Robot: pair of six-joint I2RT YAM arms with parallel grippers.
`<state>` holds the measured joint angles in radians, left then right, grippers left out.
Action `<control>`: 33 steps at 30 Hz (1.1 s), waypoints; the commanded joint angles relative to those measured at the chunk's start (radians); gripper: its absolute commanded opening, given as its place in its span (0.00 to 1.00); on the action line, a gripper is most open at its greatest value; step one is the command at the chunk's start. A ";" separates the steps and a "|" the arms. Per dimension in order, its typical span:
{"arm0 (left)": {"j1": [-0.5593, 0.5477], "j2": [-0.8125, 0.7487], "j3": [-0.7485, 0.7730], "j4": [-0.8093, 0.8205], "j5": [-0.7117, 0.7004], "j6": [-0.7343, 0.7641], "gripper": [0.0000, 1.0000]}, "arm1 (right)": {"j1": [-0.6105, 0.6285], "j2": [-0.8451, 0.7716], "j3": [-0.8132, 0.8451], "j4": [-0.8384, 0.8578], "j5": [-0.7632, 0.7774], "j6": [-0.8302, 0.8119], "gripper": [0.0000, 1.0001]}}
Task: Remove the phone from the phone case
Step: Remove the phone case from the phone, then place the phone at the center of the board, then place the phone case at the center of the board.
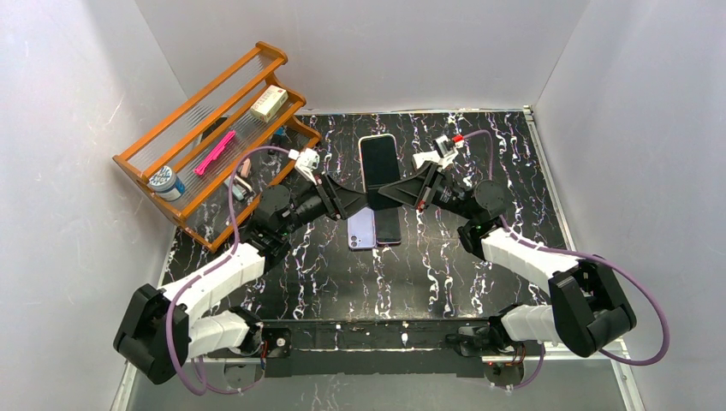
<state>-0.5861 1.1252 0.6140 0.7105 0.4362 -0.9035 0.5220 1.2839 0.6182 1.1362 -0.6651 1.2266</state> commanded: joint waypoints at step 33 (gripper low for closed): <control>0.028 0.062 0.233 -0.862 -0.418 0.416 0.00 | -0.200 -0.202 -0.084 -0.678 0.055 -0.444 0.01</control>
<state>-0.5705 1.1843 0.8040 0.0353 0.0799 -0.5610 0.3435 1.1095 0.5262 0.5358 -0.6445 0.8791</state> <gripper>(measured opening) 0.075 0.168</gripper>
